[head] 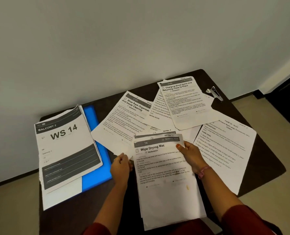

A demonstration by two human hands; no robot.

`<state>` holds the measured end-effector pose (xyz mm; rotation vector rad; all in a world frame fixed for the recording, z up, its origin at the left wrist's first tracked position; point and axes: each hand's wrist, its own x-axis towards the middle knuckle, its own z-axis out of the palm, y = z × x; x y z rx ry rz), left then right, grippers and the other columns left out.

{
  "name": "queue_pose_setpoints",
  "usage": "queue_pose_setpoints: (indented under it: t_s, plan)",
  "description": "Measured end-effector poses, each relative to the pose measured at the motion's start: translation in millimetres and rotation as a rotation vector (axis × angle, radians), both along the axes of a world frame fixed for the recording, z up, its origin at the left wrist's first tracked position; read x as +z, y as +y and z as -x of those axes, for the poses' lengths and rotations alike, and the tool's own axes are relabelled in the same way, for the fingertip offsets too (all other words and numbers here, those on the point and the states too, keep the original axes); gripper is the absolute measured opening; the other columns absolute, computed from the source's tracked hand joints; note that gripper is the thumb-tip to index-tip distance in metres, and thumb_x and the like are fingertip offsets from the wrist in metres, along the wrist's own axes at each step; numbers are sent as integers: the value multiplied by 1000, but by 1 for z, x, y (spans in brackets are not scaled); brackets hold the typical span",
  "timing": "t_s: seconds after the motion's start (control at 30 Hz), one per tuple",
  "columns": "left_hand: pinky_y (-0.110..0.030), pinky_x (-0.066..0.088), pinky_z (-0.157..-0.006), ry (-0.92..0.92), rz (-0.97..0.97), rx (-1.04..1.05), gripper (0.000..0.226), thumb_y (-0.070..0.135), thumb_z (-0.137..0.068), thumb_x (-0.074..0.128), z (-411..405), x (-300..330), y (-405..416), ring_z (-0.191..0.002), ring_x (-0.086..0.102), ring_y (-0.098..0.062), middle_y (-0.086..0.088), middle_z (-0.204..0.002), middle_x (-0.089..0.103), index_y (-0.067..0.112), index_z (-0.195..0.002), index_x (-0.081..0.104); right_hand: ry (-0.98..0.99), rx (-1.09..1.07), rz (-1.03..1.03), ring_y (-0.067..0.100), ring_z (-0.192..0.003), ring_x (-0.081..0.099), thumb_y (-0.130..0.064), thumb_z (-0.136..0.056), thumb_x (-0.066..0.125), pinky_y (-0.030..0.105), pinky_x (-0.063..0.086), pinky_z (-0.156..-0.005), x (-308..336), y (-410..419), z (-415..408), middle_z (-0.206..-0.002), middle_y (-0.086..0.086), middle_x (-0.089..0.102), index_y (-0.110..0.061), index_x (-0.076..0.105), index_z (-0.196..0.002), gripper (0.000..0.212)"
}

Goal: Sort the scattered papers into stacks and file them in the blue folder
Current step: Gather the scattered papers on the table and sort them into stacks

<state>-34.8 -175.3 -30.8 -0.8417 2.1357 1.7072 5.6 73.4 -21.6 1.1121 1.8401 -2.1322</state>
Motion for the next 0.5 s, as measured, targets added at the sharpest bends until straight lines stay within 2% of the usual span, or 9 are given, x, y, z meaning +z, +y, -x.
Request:
queue_pose_setpoints:
  t_s: [0.07, 0.17, 0.3, 0.37, 0.43, 0.5]
  plan:
    - [-32, 51, -65, 20, 136, -46, 23, 22, -96, 50, -1, -1, -4, -74, 59, -24, -14, -89, 65, 5, -101, 64, 20, -20, 14, 16, -82, 71, -11, -93, 59, 27, 59, -71, 5, 2, 0, -96, 2, 73, -15, 64, -112, 20]
    - [-41, 51, -76, 36, 181, -62, 23, 26, -95, 50, 7, 1, -6, -84, 58, -29, -14, -93, 63, 7, -96, 62, 39, -49, 21, 16, -82, 70, -11, -93, 59, 27, 59, -68, 12, 14, -1, -97, 4, 73, -13, 64, -111, 19]
    - [-35, 47, -74, 129, 180, -127, 16, 24, -95, 52, 21, 19, 8, -84, 58, -22, -6, -89, 62, 11, -89, 60, 31, -83, 1, 21, -83, 70, -12, -93, 59, 30, 59, -69, 21, 37, -6, -99, 7, 72, -16, 65, -107, 16]
    - [-32, 48, -81, 209, 249, -254, 14, 21, -96, 52, 37, 26, 19, -95, 59, -22, -6, -102, 62, 11, -100, 62, 31, -105, -13, 22, -83, 69, -13, -93, 59, 29, 59, -68, 25, 51, -7, -99, 7, 72, -15, 64, -110, 18]
    - [-34, 42, -99, 275, 352, -493, 32, 27, -97, 49, 58, 27, 28, -115, 51, -21, -5, -126, 53, 10, -123, 56, 28, -126, -28, 21, -83, 69, -13, -93, 59, 29, 59, -69, 27, 64, -8, -99, 6, 71, -16, 63, -112, 20]
    - [-44, 26, -113, 256, 481, -742, 54, 45, -97, 40, 80, 27, 37, -136, 34, -23, -3, -150, 35, 15, -142, 40, 17, -120, -37, 22, -83, 69, -13, -93, 59, 31, 59, -71, 26, 76, -7, -100, 7, 71, -15, 63, -114, 22]
